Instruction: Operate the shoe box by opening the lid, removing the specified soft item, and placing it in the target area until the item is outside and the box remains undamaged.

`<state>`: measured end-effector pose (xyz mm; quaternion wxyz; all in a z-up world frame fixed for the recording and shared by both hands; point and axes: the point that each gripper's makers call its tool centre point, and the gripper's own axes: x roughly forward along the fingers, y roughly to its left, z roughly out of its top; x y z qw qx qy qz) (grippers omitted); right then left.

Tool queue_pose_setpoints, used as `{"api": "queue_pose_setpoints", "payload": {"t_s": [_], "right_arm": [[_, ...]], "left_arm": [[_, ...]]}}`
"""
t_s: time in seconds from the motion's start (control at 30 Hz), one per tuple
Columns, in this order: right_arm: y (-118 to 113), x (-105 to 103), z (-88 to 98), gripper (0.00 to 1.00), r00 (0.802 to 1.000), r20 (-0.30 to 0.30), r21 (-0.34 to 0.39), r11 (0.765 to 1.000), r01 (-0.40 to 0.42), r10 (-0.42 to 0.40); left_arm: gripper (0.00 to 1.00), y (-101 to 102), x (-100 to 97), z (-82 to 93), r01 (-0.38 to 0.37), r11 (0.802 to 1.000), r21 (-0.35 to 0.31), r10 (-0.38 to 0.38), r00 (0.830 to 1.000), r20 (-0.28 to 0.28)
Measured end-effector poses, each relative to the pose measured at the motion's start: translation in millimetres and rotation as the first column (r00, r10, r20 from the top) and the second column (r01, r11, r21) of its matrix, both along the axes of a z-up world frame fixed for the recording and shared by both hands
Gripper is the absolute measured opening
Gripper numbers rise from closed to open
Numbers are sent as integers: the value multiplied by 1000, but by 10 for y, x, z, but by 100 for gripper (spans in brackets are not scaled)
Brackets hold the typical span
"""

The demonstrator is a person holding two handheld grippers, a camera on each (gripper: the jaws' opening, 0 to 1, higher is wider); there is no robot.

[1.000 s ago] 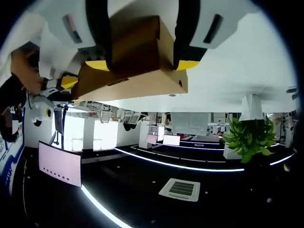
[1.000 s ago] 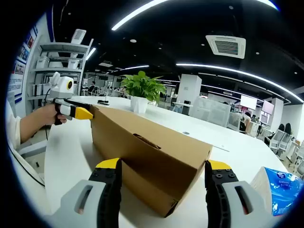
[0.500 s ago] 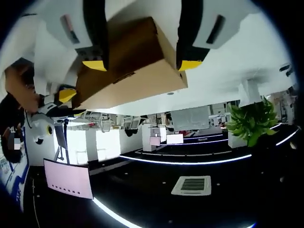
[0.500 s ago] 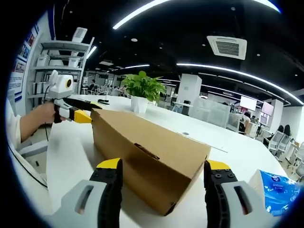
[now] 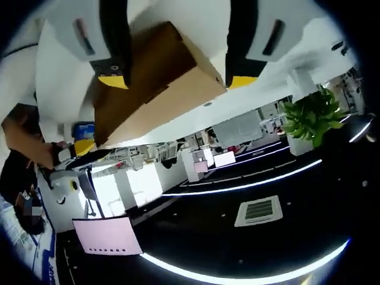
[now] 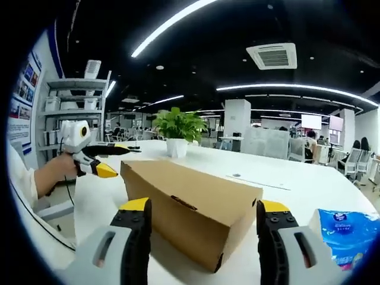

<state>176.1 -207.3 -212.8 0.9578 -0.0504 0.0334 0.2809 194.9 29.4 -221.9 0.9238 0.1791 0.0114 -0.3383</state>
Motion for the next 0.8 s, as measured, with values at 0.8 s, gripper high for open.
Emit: {"api": "queue_pose_setpoints", "payload": {"t_s": [0.8], "right_arm": [[264, -299, 336, 59, 908, 370, -416, 909, -29, 198]], "left_arm": [[60, -78, -474, 366, 107, 984, 144, -148, 939, 311]]}}
